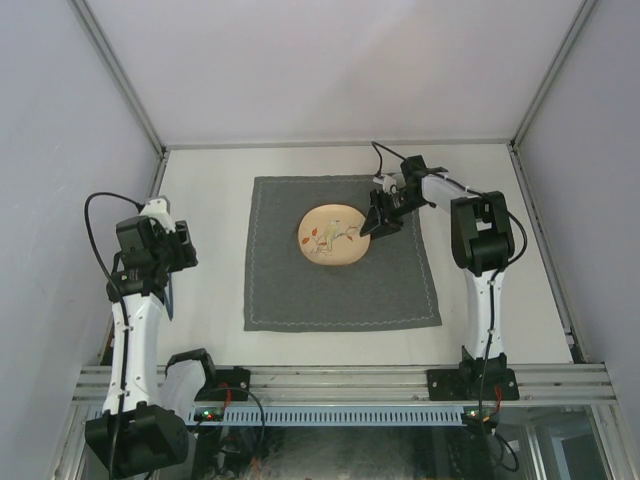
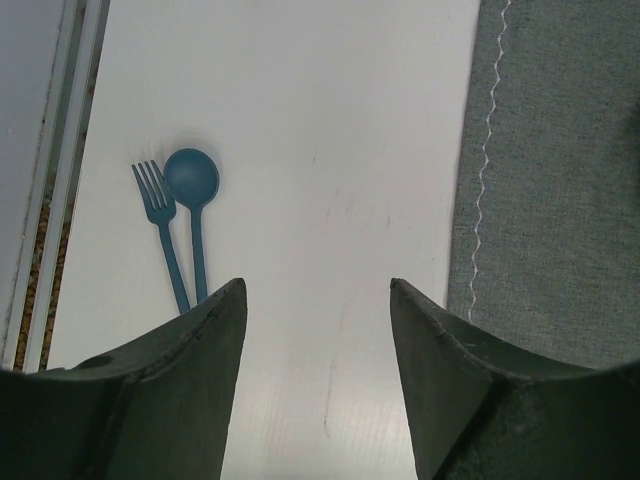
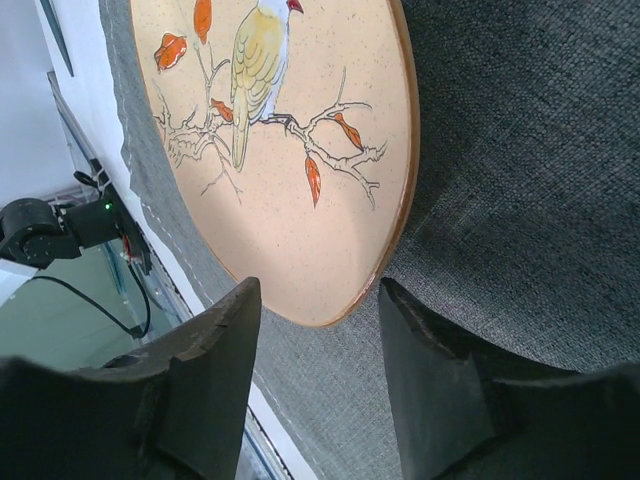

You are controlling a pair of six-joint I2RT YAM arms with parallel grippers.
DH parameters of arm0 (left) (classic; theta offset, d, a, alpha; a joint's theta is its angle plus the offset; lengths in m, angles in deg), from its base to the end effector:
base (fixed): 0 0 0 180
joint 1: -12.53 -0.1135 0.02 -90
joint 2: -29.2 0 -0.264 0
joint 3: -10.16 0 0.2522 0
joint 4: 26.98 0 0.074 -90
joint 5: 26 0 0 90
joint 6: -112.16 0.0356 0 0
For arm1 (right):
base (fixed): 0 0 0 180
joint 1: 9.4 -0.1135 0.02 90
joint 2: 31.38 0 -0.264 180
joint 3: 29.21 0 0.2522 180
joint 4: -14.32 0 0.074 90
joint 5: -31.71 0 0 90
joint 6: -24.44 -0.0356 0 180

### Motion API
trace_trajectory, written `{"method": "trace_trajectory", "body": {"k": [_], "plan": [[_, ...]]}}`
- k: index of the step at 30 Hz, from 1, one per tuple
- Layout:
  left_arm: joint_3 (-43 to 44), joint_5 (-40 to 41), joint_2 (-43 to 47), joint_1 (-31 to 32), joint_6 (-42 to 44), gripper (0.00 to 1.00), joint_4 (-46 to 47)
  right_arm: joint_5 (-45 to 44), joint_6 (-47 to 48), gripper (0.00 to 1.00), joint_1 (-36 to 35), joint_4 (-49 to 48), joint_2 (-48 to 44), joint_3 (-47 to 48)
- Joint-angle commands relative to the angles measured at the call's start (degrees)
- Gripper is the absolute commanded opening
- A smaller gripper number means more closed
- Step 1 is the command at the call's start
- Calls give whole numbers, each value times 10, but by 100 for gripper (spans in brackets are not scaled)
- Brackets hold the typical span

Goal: Set the dinner table for one person
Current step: Pick up the plate from the napkin.

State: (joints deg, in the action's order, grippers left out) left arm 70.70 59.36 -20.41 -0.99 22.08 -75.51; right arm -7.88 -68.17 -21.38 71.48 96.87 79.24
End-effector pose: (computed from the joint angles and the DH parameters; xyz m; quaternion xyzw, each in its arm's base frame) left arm 0.1789 0.0401 0.2956 -0.0884 0.8923 0.0155 0.4424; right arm 0.4272 0.1187 0.1412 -0.1216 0.8920 0.4327 0.0482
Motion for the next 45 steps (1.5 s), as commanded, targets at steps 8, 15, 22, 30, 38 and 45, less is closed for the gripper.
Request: {"method": "trace_trajectory", "body": {"k": [8,15,22,30,38,45], "plan": [[-17,2,12,-3,-5,64,21,2,0,46,-20,-13,14,17],[-20,-1,12,-2,-9,64,24,1,1,42,-23,-13,17,16],[-24,-1,12,-2,-9,64,26,3,5,11,-23,-4,28,24],[-32,-2,9,-2,-10,64,33,6,10,0,-23,-1,30,24],[-34,1,6,-3,-5,64,36,35,8,0,-6,15,29,34],[-35,1,1,-2,-4,64,37,79,-7,0,15,17,14,29]]}}
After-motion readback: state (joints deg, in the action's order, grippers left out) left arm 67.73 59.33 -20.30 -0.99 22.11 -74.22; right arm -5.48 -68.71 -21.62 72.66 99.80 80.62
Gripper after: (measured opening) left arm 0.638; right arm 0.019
